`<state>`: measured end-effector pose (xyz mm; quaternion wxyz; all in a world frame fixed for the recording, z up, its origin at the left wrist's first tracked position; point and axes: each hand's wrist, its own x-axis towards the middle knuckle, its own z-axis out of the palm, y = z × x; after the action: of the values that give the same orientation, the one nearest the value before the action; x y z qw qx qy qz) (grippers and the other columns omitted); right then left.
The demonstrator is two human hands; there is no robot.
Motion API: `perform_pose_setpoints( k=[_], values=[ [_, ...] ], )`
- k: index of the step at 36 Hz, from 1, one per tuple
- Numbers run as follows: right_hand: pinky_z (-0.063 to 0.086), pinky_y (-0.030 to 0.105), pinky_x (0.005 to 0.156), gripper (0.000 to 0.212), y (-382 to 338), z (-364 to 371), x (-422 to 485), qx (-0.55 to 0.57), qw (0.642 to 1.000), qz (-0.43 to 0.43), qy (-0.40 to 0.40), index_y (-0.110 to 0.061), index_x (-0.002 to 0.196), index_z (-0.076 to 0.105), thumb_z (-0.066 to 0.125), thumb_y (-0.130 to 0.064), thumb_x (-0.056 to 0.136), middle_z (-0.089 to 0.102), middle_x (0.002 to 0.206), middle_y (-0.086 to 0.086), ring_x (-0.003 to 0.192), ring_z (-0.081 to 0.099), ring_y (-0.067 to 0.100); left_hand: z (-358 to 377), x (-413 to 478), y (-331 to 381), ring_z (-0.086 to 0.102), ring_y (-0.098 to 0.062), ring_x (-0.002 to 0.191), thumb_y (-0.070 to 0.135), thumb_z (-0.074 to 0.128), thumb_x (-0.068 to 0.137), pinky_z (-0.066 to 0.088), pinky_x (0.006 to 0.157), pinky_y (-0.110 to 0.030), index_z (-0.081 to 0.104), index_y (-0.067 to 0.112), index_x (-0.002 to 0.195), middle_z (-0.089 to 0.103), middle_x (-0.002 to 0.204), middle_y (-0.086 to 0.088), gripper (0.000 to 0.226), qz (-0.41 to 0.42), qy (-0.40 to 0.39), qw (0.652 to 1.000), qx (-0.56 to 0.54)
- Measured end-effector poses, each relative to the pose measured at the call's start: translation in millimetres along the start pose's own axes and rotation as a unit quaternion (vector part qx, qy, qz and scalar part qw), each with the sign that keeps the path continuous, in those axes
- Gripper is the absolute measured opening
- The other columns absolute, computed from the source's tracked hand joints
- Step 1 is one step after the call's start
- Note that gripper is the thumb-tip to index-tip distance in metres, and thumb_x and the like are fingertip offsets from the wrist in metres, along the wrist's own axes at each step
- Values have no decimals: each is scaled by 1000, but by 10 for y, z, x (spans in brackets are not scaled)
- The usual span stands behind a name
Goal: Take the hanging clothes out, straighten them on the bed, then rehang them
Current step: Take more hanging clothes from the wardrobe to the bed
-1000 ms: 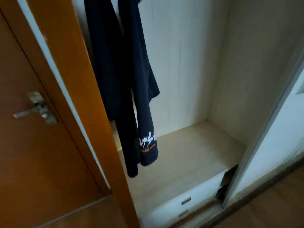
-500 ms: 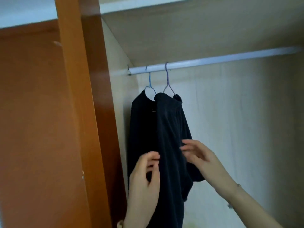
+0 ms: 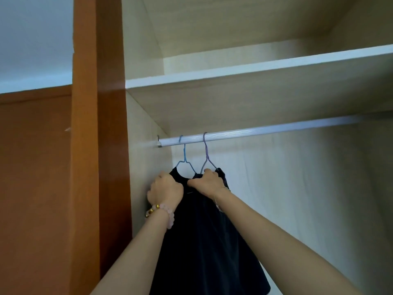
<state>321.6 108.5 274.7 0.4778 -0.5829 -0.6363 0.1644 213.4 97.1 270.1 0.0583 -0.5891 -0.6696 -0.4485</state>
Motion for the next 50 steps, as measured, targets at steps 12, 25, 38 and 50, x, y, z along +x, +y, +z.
perform_pose_setpoints(
  k=[12,25,38,50],
  values=[
    [40,25,75,28,344,-263,256,36,997,37,53,-6,116,67,50,-16,97,58,127,18,89,50,26,144,208,45,61,-34,99,19,37,96,45,74,-33,63,4,104,65,109,-16,31,33,6,999,-8],
    [31,24,53,16,252,-611,360,-46,995,6,90,-4,82,52,48,-5,97,43,65,4,67,47,25,14,544,346,58,-37,109,12,39,97,47,84,-37,61,-4,111,62,118,-22,31,17,19,997,-70],
    [45,27,75,18,515,-910,60,-27,996,-50,63,-12,88,69,54,-11,99,62,87,5,86,58,23,352,328,152,59,-38,109,11,40,95,47,84,-37,62,-4,114,62,119,-23,32,-37,-24,994,-104],
    [44,28,89,24,407,-873,-165,32,994,-64,85,-8,109,70,49,-3,99,63,103,6,98,58,21,470,-173,-184,60,-36,101,20,40,97,41,74,-31,65,4,107,65,112,-20,31,-88,-30,970,-225]
  ],
)
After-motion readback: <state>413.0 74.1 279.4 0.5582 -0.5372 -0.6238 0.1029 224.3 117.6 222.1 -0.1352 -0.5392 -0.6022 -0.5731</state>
